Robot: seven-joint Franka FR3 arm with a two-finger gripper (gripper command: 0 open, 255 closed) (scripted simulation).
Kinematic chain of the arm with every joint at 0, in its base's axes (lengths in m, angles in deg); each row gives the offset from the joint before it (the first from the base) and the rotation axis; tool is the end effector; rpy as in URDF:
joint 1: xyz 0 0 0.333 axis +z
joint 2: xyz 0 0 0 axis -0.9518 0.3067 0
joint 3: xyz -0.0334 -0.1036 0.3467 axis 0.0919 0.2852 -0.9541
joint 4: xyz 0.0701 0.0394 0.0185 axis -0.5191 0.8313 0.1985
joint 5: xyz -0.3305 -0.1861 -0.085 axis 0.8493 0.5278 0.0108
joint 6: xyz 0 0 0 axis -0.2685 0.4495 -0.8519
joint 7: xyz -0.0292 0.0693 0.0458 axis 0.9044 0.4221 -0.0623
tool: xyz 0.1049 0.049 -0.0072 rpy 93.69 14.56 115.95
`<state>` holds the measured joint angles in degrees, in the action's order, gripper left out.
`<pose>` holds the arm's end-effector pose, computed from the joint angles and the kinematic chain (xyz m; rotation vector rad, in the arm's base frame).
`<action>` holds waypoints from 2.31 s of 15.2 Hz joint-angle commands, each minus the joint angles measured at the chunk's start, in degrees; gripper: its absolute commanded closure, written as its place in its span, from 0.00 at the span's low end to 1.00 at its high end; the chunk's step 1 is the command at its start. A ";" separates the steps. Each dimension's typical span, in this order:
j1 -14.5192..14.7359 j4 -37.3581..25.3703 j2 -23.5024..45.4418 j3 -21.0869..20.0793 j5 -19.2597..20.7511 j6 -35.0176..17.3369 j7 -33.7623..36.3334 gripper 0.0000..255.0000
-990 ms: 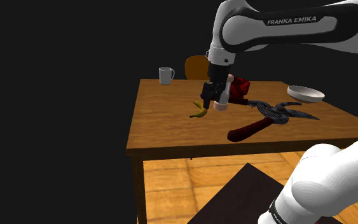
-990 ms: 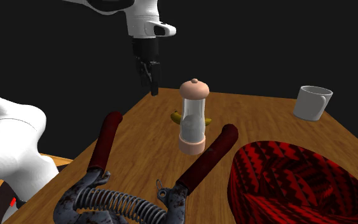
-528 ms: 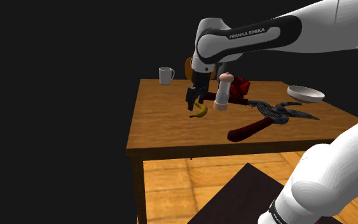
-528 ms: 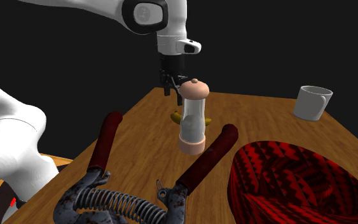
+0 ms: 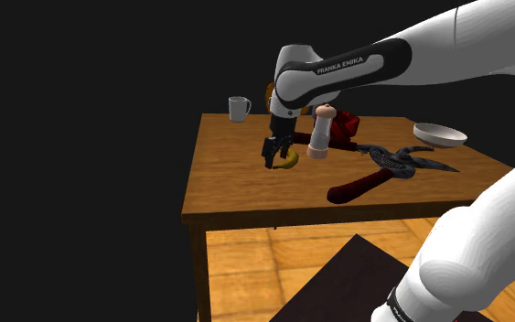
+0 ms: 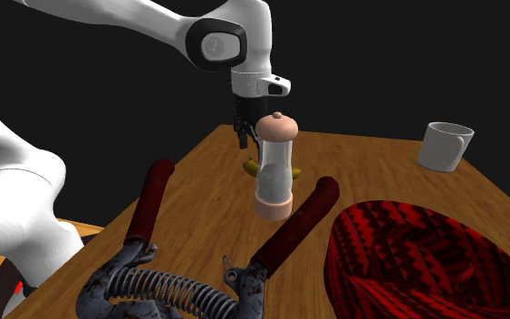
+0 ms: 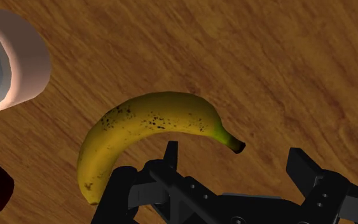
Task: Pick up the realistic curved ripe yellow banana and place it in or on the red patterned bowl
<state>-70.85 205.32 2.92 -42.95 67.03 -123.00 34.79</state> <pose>0.4608 0.0263 0.5168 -3.0853 -0.3442 -0.0469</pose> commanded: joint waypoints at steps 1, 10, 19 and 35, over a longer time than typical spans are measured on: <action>-0.01 0.81 0.26 0.01 -0.01 -1.10 -0.07 0.00; -0.01 0.79 0.27 0.01 -0.01 -1.09 -0.07 1.00; -0.01 0.21 0.07 0.02 0.01 -0.31 -0.04 1.00; -0.08 -10.81 -1.32 0.13 0.20 12.09 0.40 1.00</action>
<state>-70.93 195.30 1.65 -42.81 67.23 -111.77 35.14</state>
